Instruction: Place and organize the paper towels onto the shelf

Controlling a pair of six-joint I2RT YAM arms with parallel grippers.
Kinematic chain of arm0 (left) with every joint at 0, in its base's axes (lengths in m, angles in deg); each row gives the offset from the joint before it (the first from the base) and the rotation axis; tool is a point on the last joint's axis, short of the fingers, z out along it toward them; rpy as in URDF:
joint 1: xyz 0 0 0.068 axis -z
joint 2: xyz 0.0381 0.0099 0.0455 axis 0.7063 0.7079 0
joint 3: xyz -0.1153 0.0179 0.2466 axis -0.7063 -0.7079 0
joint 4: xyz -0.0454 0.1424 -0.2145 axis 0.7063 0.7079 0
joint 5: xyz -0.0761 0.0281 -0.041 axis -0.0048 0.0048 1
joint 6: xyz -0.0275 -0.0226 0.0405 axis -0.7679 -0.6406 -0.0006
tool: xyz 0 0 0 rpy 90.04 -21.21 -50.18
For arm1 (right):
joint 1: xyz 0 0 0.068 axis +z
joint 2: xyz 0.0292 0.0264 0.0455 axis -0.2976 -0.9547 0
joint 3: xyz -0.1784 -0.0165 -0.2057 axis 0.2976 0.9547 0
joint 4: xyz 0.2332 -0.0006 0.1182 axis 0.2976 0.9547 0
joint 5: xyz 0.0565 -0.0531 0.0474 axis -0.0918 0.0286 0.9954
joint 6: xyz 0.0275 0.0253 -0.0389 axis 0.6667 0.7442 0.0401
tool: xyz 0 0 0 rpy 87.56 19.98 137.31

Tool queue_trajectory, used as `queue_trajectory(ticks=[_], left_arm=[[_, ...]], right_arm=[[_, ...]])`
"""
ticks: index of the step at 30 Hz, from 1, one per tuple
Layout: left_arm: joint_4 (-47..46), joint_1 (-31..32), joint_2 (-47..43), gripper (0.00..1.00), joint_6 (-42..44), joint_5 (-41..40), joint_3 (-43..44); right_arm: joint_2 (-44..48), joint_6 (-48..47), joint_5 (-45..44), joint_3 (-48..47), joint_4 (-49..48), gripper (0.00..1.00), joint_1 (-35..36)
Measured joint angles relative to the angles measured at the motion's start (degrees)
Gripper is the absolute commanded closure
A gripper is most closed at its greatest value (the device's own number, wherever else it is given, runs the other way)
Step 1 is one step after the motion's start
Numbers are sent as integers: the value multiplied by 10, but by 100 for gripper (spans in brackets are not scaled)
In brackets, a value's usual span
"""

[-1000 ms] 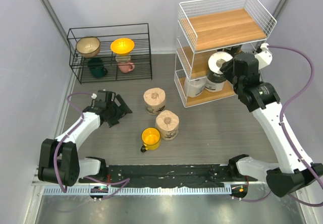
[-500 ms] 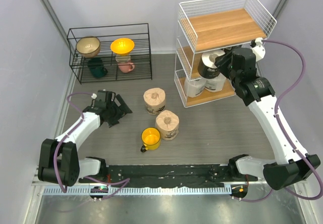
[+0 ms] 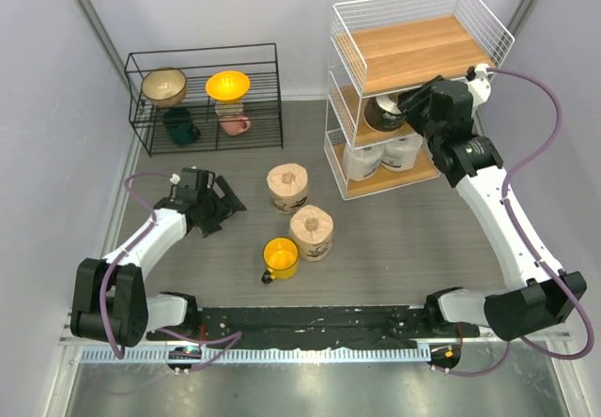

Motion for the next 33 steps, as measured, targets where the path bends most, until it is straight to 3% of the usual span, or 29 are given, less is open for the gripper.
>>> queue_trajectory(ticks=[11, 19, 22, 26, 33], left_arm=[[0, 0, 0, 4, 0, 0, 0], [-1, 0, 2, 4, 0, 2, 0], [-1, 0, 3, 4, 0, 3, 0], [-3, 0, 3, 5, 0, 6, 0], [-5, 0, 4, 4, 0, 6, 0]], right_arm=[[-1, 11, 2, 10, -21, 70, -10], [16, 21, -2, 69, -105, 69, -12], [21, 23, -5, 83, -126, 63, -12], [22, 23, -7, 91, -141, 47, -12], [43, 23, -7, 113, -152, 39, -12]])
